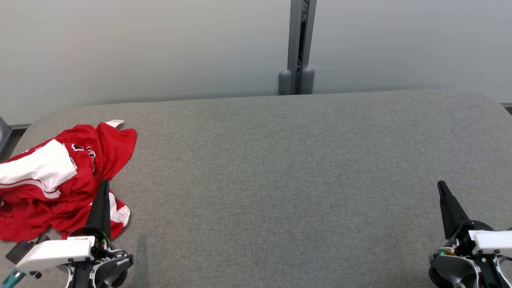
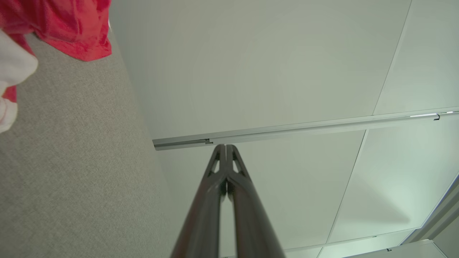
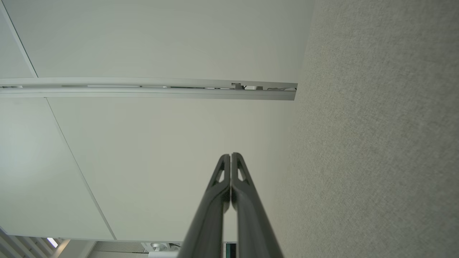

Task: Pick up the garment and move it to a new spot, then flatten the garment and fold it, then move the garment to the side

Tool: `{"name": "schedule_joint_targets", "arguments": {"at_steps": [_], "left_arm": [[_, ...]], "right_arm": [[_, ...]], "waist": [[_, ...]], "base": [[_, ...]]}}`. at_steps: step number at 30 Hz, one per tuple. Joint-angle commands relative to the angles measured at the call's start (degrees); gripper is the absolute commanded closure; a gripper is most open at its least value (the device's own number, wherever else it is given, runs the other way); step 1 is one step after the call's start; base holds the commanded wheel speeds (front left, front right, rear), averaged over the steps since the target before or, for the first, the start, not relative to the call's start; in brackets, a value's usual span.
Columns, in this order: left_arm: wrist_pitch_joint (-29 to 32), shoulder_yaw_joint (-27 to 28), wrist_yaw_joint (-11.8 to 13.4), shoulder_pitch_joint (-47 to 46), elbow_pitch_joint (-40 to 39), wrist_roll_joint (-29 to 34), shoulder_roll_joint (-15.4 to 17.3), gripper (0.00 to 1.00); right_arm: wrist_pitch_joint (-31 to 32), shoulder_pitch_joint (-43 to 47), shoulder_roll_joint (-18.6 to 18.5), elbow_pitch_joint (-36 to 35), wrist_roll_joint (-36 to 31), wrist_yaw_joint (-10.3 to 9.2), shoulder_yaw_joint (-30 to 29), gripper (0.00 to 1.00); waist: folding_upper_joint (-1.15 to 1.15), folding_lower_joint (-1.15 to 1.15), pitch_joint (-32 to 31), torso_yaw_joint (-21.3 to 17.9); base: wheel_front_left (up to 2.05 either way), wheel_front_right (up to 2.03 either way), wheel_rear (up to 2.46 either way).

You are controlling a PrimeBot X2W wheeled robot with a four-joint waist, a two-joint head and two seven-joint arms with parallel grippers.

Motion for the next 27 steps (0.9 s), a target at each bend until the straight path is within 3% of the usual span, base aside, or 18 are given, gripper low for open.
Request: {"name": "schedule_joint_targets", "arguments": {"at_steps": [1, 27], "left_arm": [[0.0, 0.1, -0.2, -0.5, 0.0, -0.1, 0.1, 1.0], [0.0, 0.1, -0.2, -0.5, 0.0, -0.1, 0.1, 1.0]], "right_arm": [[0.1, -0.2, -0.2, 0.1, -0.1, 0.0, 0.0, 1.0], [0.1, -0.2, -0.2, 0.1, -0.1, 0.0, 0.0, 1.0]], "waist": [[0.0, 0.0, 0.0, 0.0], [0.0, 0.0, 0.0, 0.0]], "base": [[0.0, 0.0, 0.0], [0.0, 0.0, 0.0]]}}
